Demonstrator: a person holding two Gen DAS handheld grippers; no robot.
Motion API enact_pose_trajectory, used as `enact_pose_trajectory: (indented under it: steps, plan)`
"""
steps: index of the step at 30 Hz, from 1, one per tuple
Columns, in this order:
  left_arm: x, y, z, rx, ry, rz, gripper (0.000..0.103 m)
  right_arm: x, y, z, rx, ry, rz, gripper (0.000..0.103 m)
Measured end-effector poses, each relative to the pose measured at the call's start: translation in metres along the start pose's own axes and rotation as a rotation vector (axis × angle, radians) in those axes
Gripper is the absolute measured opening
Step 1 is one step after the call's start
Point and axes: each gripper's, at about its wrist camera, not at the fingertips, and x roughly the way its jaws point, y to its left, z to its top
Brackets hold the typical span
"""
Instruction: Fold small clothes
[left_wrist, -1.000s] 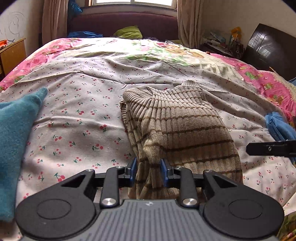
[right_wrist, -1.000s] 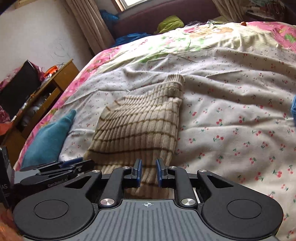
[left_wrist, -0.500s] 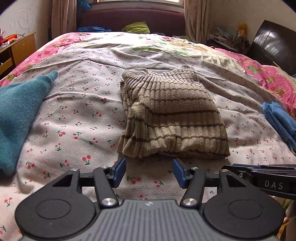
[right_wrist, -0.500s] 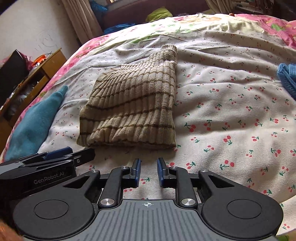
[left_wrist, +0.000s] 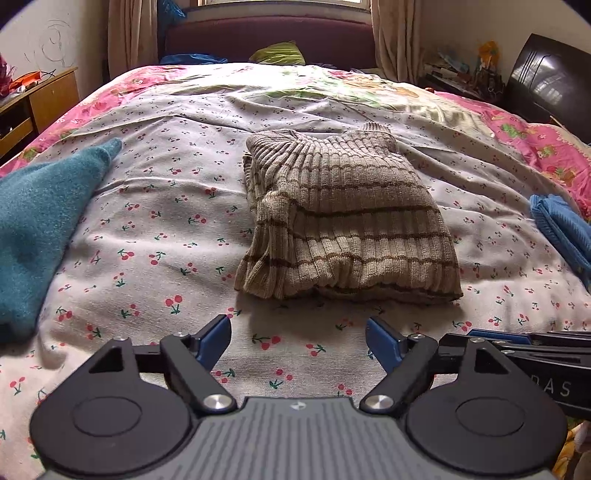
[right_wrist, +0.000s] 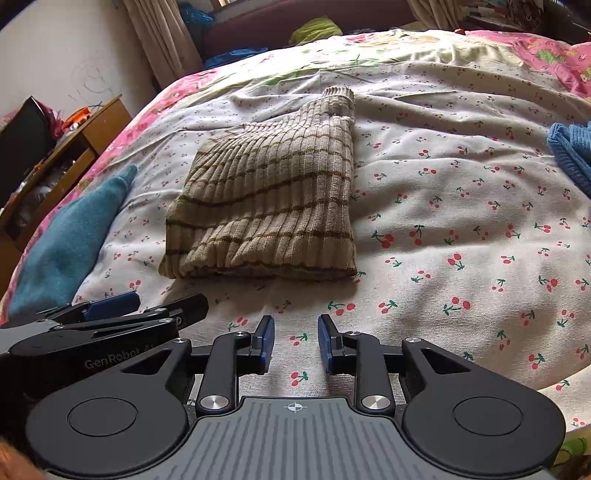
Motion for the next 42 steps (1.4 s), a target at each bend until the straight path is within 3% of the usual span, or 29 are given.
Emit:
enact_pose_trajectory:
  steps: [6,9,26,42]
  plan:
    - [-0.0014,0.0018,0.0003,-0.027,0.005,-0.006,0.100,-0.0003,-0.0007,-0.0034,0.001,-0.007,-0.012,0.028]
    - [-0.0028,0.0033,-0.0004,-0.045,0.002,-0.006,0.103,-0.0014,-0.0028,-0.0045,0.002,-0.022,-0.031,0.034]
    - [0.0002,-0.0035,-0.0034,-0.002,0.031,0.035,0.103,-0.0017,-0.0067,-0.0052,0.018,-0.039,-0.033,0.035]
    - [0.0006,0.0009,-0.0037,-0.036,0.041,0.006,0.103,-0.0020,-0.0071,-0.0059,0.028,-0.042,-0.027,0.035]
